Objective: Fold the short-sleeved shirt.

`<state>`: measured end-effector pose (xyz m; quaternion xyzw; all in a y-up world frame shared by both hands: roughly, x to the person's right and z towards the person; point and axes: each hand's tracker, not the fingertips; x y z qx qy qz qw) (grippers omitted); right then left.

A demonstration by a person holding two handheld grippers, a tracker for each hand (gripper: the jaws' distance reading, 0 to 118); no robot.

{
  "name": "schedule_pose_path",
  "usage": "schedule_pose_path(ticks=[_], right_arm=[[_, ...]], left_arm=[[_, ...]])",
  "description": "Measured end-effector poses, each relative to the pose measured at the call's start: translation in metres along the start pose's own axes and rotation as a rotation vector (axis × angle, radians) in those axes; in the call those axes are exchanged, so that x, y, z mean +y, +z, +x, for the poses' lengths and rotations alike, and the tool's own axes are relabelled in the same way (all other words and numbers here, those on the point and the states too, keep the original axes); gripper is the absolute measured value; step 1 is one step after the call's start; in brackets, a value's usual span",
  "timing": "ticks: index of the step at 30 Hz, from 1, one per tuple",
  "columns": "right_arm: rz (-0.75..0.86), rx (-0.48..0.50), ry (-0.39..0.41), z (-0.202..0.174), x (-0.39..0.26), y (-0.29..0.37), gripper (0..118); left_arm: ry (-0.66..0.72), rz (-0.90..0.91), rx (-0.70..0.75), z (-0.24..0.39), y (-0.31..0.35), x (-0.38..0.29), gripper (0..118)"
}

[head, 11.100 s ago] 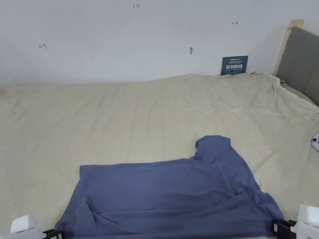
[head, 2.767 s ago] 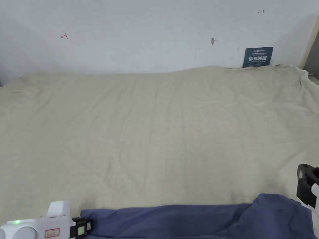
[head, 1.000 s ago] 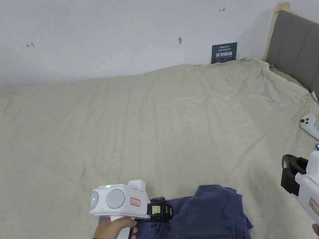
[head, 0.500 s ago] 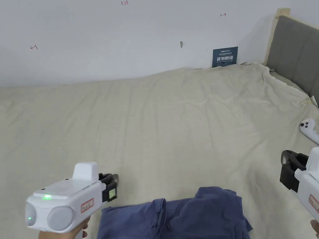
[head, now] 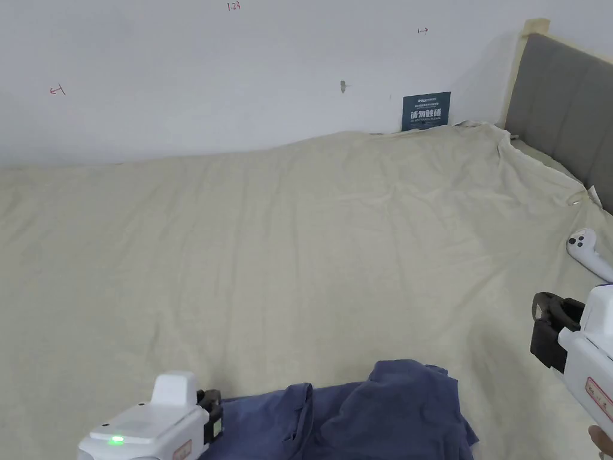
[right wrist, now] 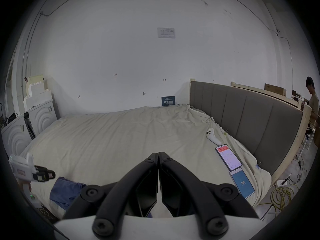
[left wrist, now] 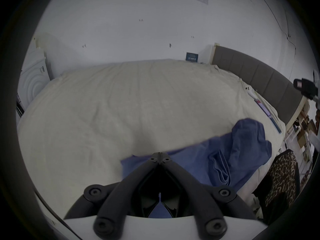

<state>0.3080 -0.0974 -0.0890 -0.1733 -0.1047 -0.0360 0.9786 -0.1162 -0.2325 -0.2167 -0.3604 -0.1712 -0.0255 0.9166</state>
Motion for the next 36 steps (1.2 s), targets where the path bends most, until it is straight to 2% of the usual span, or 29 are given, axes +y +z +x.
schedule_pose_path(ticks=[9,10,13,20,27,36], right_arm=[[-0.013,-0.016,-0.006,0.01,-0.005,0.001,0],[-0.015,-0.018,-0.008,0.011,-0.006,0.001,0],[-0.018,-0.023,-0.01,0.015,-0.006,0.002,0],[-0.018,-0.03,-0.004,0.024,-0.008,-0.001,0],[-0.008,-0.017,-0.01,0.023,-0.006,-0.004,0],[-0.007,0.004,0.005,0.011,-0.006,-0.008,0]], left_arm=[[-0.054,-0.114,-0.099,0.071,-0.045,-0.03,0],[-0.079,-0.124,-0.139,0.083,-0.046,-0.032,0],[-0.14,-0.117,-0.128,0.109,-0.051,-0.036,0],[-0.062,-0.112,-0.186,0.112,-0.047,-0.023,0],[0.016,-0.03,-0.241,0.076,-0.008,0.011,0],[0.276,-0.079,-0.267,-0.048,0.027,0.032,0]])
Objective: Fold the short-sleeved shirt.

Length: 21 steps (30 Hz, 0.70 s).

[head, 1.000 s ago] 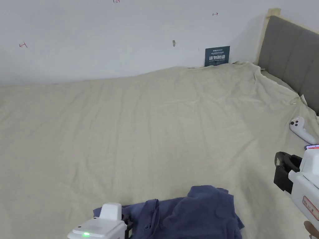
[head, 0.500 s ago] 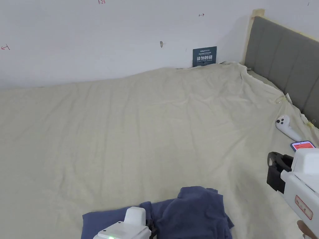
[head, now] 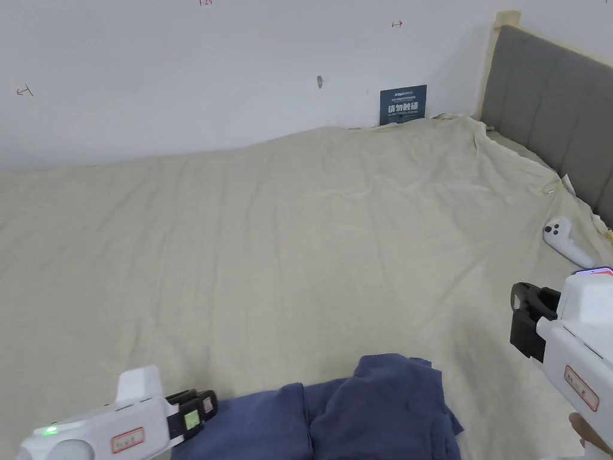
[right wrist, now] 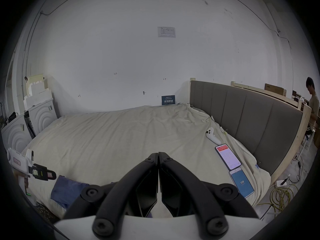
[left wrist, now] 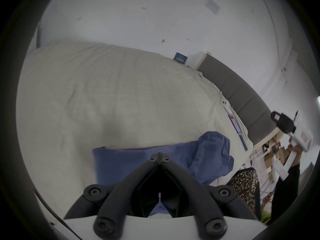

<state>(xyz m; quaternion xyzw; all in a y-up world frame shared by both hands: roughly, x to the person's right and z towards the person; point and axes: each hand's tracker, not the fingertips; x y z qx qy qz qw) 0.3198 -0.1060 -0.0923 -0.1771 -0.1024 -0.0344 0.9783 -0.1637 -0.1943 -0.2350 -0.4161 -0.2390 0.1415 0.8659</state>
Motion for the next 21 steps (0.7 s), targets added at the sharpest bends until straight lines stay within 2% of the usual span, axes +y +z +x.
schedule_pose_path(ticks=[1,3,7,8,12,14,17,18,21], right_arm=[[-0.001,0.002,0.001,-0.001,0.0,-0.001,0],[-0.004,0.005,0.004,-0.004,0.0,-0.001,0],[-0.01,0.008,0.011,-0.011,0.0,-0.001,0],[-0.012,0.007,0.011,-0.014,0.001,0.0,0],[-0.018,0.005,0.01,-0.018,0.002,0.001,0],[-0.021,0.004,0.016,-0.019,0.002,0.001,0],[-0.03,-0.002,0.028,-0.021,0.002,0.002,0],[-0.033,-0.005,0.032,-0.021,0.002,0.002,0],[-0.04,-0.006,0.027,-0.021,0.003,0.002,0]], left_arm=[[0.019,-0.009,-0.002,-0.011,0.004,0.001,1],[0.055,-0.057,0.03,-0.03,0.005,0.003,12],[0.134,-0.165,0.061,-0.06,-0.009,-0.005,96],[0.145,-0.184,0.059,-0.065,-0.013,-0.008,101],[0.186,-0.203,0.054,-0.081,-0.03,-0.019,100],[0.206,-0.228,0.06,-0.081,-0.039,-0.024,91],[0.115,-0.224,0.056,-0.074,-0.042,-0.025,89],[0.1,-0.227,0.056,-0.073,-0.044,-0.024,85],[0.062,-0.234,0.06,-0.063,-0.05,-0.02,59]])
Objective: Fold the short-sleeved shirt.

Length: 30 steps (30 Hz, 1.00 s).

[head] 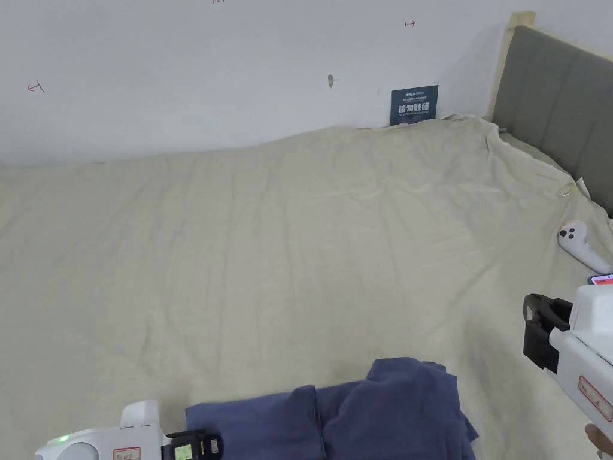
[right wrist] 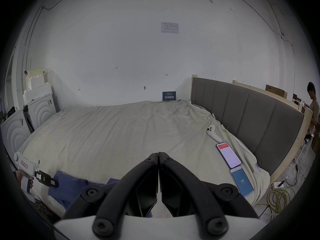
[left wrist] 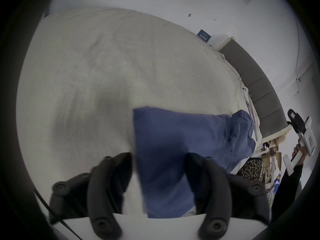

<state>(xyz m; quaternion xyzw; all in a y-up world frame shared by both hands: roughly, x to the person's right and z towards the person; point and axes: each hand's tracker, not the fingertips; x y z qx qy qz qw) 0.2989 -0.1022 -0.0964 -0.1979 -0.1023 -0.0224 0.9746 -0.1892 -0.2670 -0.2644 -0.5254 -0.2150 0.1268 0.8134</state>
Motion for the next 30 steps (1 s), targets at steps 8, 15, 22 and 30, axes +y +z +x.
schedule_pose_path(ticks=[8,15,22,30], right_arm=[[0.005,-0.002,-0.017,0.0,0.001,0.0,0],[0.017,-0.003,-0.026,0.004,0.002,-0.001,0],[0.018,0.013,-0.029,0.002,0.004,-0.002,0],[0.008,0.053,-0.037,0.002,0.003,-0.003,0]], left_arm=[[-0.07,-0.013,-0.034,0.029,-0.009,0.002,14],[-0.078,0.061,0.012,0.031,0.021,0.005,9],[0.0,0.091,0.111,0.005,0.065,0.008,8],[0.054,0.101,0.225,-0.012,0.11,0.003,9]])
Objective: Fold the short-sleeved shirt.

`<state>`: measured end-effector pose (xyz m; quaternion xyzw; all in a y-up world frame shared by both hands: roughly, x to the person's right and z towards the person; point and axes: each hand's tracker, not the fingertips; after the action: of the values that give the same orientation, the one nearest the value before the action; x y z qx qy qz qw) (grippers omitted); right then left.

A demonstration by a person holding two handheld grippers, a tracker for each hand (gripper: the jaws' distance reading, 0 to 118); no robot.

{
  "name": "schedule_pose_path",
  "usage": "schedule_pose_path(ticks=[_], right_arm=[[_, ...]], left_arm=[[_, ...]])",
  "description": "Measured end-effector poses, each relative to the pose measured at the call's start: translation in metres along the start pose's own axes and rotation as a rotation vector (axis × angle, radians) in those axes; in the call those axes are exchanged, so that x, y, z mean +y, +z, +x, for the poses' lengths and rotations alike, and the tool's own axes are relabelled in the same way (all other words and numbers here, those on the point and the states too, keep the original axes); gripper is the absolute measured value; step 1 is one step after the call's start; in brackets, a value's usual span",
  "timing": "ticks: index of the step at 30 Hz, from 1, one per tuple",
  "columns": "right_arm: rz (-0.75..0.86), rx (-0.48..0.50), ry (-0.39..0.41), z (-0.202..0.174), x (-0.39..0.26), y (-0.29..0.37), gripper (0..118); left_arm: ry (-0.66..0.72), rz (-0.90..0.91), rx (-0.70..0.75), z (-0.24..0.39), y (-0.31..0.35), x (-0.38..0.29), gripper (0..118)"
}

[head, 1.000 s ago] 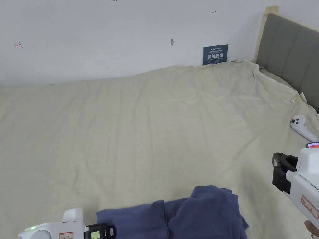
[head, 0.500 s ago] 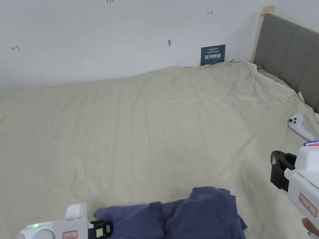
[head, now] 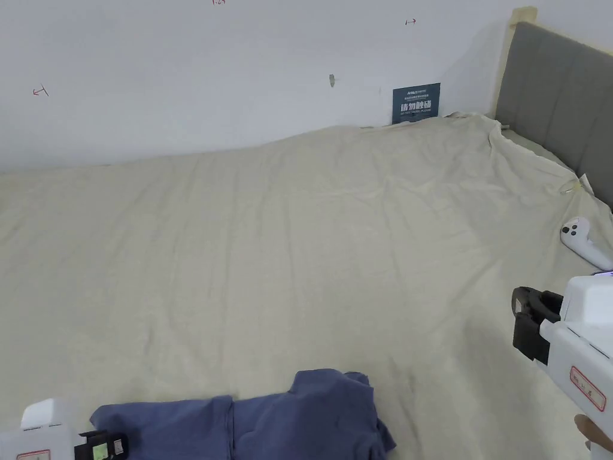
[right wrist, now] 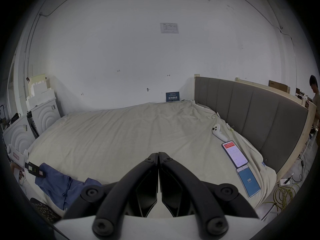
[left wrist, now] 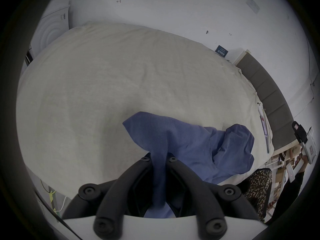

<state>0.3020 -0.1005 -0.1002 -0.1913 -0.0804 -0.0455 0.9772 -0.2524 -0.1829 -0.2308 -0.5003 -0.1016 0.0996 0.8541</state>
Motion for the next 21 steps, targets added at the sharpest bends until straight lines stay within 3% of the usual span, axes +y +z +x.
schedule_pose_path(ticks=[10,21], right_arm=[[0.008,0.012,-0.007,0.005,-0.001,0.002,0],[0.005,-0.021,-0.02,0.023,-0.002,0.011,0]], left_arm=[[-0.145,-0.012,-0.109,0.107,0.021,0.02,9],[-0.305,-0.202,-0.282,0.225,-0.067,0.022,9]])
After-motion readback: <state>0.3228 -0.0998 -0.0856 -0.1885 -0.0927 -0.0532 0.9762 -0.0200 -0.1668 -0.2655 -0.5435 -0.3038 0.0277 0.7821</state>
